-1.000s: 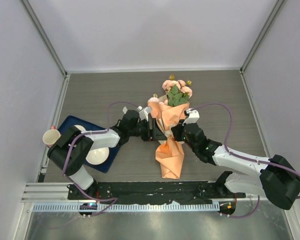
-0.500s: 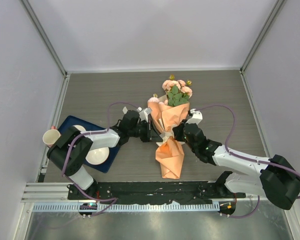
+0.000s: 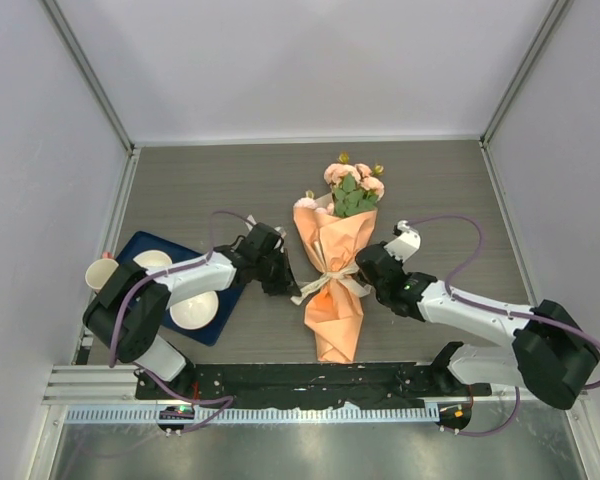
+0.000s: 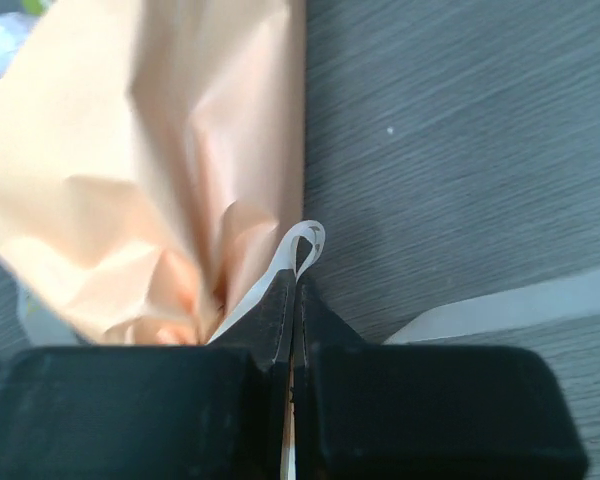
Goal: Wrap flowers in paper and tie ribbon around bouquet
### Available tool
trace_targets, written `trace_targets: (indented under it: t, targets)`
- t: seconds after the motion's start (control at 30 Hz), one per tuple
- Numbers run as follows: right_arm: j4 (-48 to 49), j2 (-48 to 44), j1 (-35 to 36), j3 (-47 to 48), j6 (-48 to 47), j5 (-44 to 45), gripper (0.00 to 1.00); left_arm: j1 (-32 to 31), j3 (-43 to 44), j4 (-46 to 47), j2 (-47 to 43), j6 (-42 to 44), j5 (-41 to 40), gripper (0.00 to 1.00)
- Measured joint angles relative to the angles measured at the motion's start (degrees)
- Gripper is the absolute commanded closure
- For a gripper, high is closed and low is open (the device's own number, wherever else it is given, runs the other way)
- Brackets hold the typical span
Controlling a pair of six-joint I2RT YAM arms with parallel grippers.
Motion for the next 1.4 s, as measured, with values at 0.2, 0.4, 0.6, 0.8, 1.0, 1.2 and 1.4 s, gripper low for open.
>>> trace_targets:
  t: [0.2,0.4,0.6,0.8,1.0,1.2,1.4]
  targets:
    - [-1.8,5.3,-3.3,0.5,5.6,0.2,1.0,-0.1,0.4,-5.2,-0.1,-4.3,-5.9,1.0]
    - [1.7,5.9,-13.4,-2.7,7.5,-3.4,1.0,-0.4,-2.1,-6.5,-0.5,-8.3,-11.1,1.0]
    - [3.6,8.1,-23.2,-3.6,5.7,-3.6,1.0,-0.3,-5.6,-6.1,-3.6,-10.4,-13.3,1.0]
    - [7.2,9.6,-24.8,-3.7,3.0,-5.4,1.0,-0.3,-9.6,-1.0,-7.0,-9.5,-12.7,0.77]
    - [8.0,4.5,-24.8,-5.2,-1.7,-8.2,1.0,-0.2,-15.1,13.4,-12.7,-8.3,-2.5,0.31]
    - [7.6,0.5,-24.8,-5.2,-5.5,-10.7,1.0,-1.7,-14.2,31.8,-3.7,-15.6,3.2,0.24]
    - [6.8,0.2,-24.8,-5.2,-7.2,-12.2,1.0,-7.6,-16.6,53.1,9.0,-32.0,0.5,0.0]
